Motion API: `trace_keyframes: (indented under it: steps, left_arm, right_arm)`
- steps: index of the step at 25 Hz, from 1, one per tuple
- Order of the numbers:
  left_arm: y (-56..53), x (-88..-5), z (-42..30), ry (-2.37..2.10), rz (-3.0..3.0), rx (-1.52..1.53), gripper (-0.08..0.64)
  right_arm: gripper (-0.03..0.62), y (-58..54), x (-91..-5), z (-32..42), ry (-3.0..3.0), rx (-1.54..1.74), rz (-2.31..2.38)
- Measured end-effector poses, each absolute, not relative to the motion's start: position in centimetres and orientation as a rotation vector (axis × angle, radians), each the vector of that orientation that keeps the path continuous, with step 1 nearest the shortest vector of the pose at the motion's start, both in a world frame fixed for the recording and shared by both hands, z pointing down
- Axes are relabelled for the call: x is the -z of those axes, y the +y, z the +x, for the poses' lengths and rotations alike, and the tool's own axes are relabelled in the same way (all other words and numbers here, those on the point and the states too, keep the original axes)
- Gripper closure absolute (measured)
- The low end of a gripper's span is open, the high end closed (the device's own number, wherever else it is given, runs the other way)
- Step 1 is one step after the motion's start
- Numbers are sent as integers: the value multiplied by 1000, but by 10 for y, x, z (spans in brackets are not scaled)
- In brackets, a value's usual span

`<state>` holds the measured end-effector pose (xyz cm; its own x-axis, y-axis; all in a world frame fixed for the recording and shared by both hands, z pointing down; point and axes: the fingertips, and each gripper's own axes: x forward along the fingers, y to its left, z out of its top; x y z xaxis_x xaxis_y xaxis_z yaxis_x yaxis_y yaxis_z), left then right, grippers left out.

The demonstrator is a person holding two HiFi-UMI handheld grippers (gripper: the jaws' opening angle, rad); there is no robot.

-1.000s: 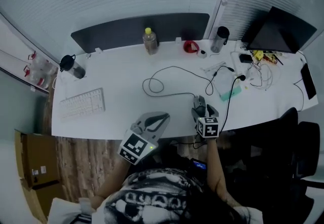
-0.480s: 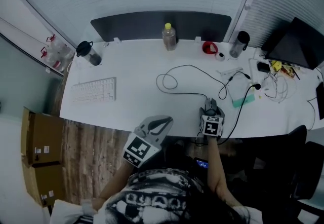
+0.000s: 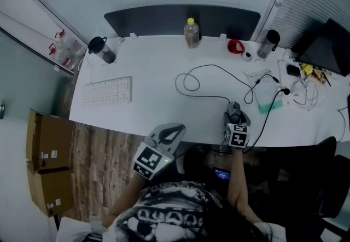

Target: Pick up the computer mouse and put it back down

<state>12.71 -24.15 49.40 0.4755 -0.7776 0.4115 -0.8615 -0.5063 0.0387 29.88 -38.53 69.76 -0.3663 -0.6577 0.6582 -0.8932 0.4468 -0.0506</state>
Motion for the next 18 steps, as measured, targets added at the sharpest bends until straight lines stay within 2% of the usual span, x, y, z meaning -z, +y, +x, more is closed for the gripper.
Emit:
trace_keyframes:
  steps: [10,18]
  left_arm:
    - [-255,-490,65,-1503,2447,-461,554]
    - [-255,-490,-32,-1659,2332,-422,554]
  right_arm:
    - [291,-390,-598,223,-2378,-404,1182]
    - [291,-402,-530,123,-2529,-299,1081]
